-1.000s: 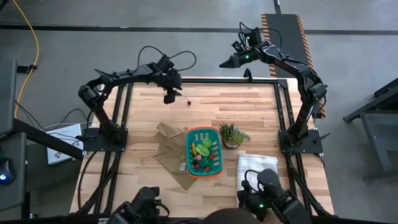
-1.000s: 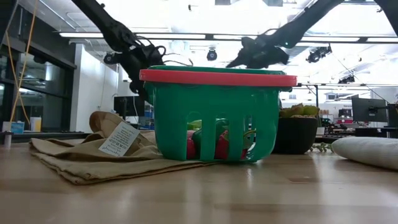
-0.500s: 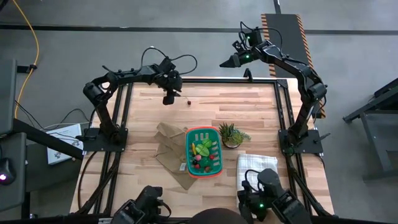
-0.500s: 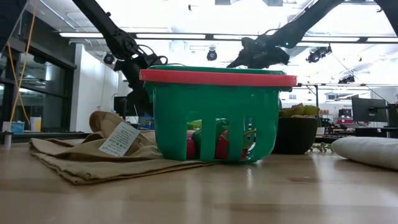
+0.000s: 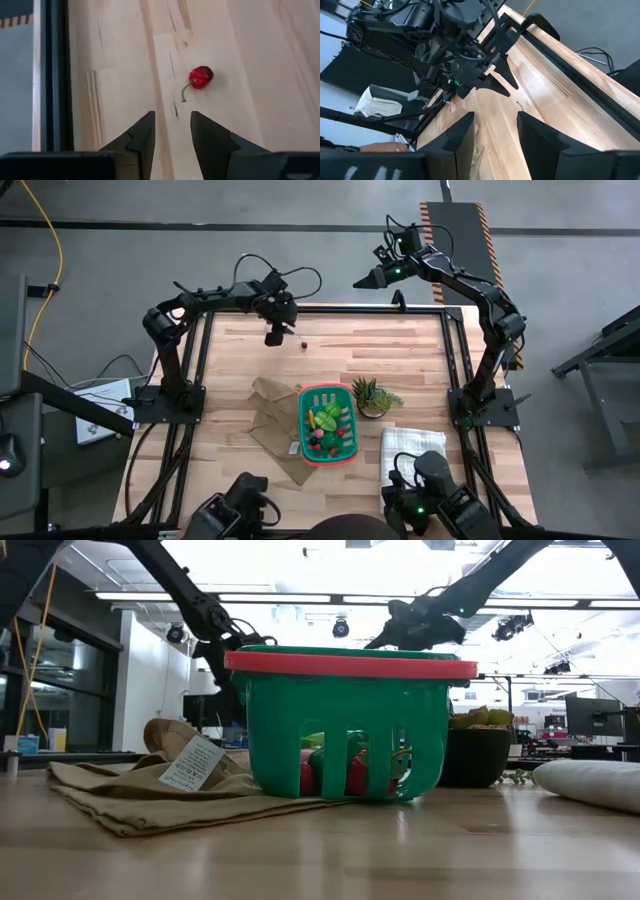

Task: Pick and placing Produce into tupperware
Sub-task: Put the red cherry into the green basket

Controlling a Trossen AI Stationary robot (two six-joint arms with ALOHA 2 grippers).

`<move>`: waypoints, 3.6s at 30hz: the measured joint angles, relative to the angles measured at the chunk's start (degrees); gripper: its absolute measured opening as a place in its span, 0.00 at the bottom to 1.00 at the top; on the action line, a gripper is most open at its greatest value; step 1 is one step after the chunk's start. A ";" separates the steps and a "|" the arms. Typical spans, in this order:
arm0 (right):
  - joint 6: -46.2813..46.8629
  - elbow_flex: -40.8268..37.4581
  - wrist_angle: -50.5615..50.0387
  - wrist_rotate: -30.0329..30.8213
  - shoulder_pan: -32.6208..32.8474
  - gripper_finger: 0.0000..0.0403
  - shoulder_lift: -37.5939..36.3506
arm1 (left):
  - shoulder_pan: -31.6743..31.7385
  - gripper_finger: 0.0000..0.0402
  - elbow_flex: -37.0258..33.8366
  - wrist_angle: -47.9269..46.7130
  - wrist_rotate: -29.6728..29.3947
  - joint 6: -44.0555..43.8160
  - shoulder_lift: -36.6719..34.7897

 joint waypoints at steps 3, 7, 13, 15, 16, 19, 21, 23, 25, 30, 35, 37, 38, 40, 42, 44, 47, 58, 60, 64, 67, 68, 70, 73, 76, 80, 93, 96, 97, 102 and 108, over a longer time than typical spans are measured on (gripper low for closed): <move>0.02 0.00 -0.02 0.00 0.00 0.34 0.00 | -0.37 0.27 1.20 -2.48 -0.02 1.99 1.47; 0.00 0.00 -0.26 0.00 0.00 0.34 0.00 | -0.53 0.24 1.97 -2.07 -0.78 3.32 1.84; -0.19 0.00 -0.33 0.00 0.00 0.34 0.00 | -0.51 0.23 2.02 -2.08 0.05 3.30 1.81; -0.46 0.00 -0.33 0.00 0.00 0.34 0.00 | -0.51 0.23 2.02 -2.14 0.03 3.30 1.81; -0.59 0.00 -0.34 0.01 0.00 0.34 0.00 | -0.51 0.23 2.02 -2.14 0.06 3.30 1.81; -0.79 0.00 -0.35 0.00 0.00 0.34 0.00 | -0.51 0.23 2.02 -2.19 0.11 3.30 1.81; -0.81 0.00 -0.35 0.02 0.00 0.34 0.00 | -0.86 0.23 2.02 -2.09 0.14 3.29 1.81; -0.84 0.00 -0.35 0.01 0.00 0.34 0.00 | -1.14 0.23 2.00 -1.93 0.13 3.35 1.81; -1.17 0.00 -0.37 0.02 0.00 0.34 0.00 | -1.52 0.23 2.00 -1.65 -0.06 3.68 1.81; -1.27 0.00 -0.35 0.02 0.00 0.34 0.00 | -2.32 0.23 2.00 -1.57 -0.08 4.26 1.81; -1.27 0.00 -0.36 0.02 0.00 0.34 0.00 | -2.28 0.23 2.00 -0.54 -0.06 3.92 2.01; -1.27 0.00 -0.37 0.02 0.00 0.34 0.00 | -2.23 0.23 2.13 -0.86 -0.10 3.41 2.70; -1.27 0.00 -0.37 0.02 0.00 0.34 0.00 | -2.23 0.23 2.17 -1.48 -0.30 3.00 3.18; -1.27 0.00 -0.39 0.02 0.00 0.34 0.00 | -2.25 0.23 2.63 -1.74 -0.61 2.84 4.06; -1.22 0.00 -0.46 0.02 0.00 0.34 0.00 | -2.59 0.23 3.08 -1.95 -0.69 2.83 4.45; -1.25 0.00 -0.46 0.01 0.02 0.34 0.00 | -2.63 0.23 3.20 -0.96 -1.28 2.84 4.59; -1.27 0.00 -0.61 0.02 0.02 0.34 0.00 | -2.65 0.23 3.20 -0.08 -1.14 2.82 4.79; -1.73 0.00 -0.86 0.02 0.02 0.34 0.00 | -2.63 0.23 3.18 -0.55 -0.73 2.59 6.20; -1.73 0.00 -0.85 0.02 0.02 0.34 0.00 | -2.63 0.23 3.18 -0.69 -0.54 2.56 6.43; -1.75 0.00 -0.85 0.02 0.01 0.34 0.00 | -2.60 0.23 3.18 -0.51 -0.17 2.56 6.45; -1.75 0.00 -0.85 0.02 0.02 0.34 0.00 | -2.60 0.23 3.18 -0.48 -0.11 2.56 6.45; -1.75 0.00 -0.85 0.02 0.02 0.34 0.00 | -2.60 0.23 3.18 -0.48 -0.07 2.57 6.45; -1.75 0.00 -0.85 0.02 0.00 0.34 0.00 | -2.60 0.23 3.18 -0.48 -0.05 2.56 6.45; -1.75 0.00 -0.85 0.02 0.02 0.34 0.00 | -2.60 0.23 3.18 -0.50 -0.05 2.56 6.45; -1.75 0.00 -0.85 0.02 0.01 0.34 0.00 | -2.60 0.23 3.18 -0.48 -0.05 2.56 6.45; -1.75 0.00 -0.83 0.02 0.00 0.34 0.00 | -2.60 0.23 3.18 -0.48 -0.05 2.56 6.45; -1.80 0.00 -0.83 0.02 0.01 0.34 0.00 | -2.60 0.08 3.18 -0.48 -0.06 2.49 6.45; -1.81 0.00 -0.83 0.02 0.02 0.34 0.00 | -2.60 0.04 3.18 -0.48 -0.07 2.47 6.45; -1.81 0.00 -0.83 0.02 0.02 0.34 0.00 | -2.60 0.03 3.18 -0.47 -0.07 2.47 6.45; -1.89 0.00 -0.83 0.02 0.01 0.34 0.00 | -2.60 0.01 3.18 -0.47 -0.20 2.47 6.43; -1.86 0.00 -0.83 0.02 0.00 0.34 0.00 | -2.60 0.00 3.18 -0.44 -0.65 2.44 6.43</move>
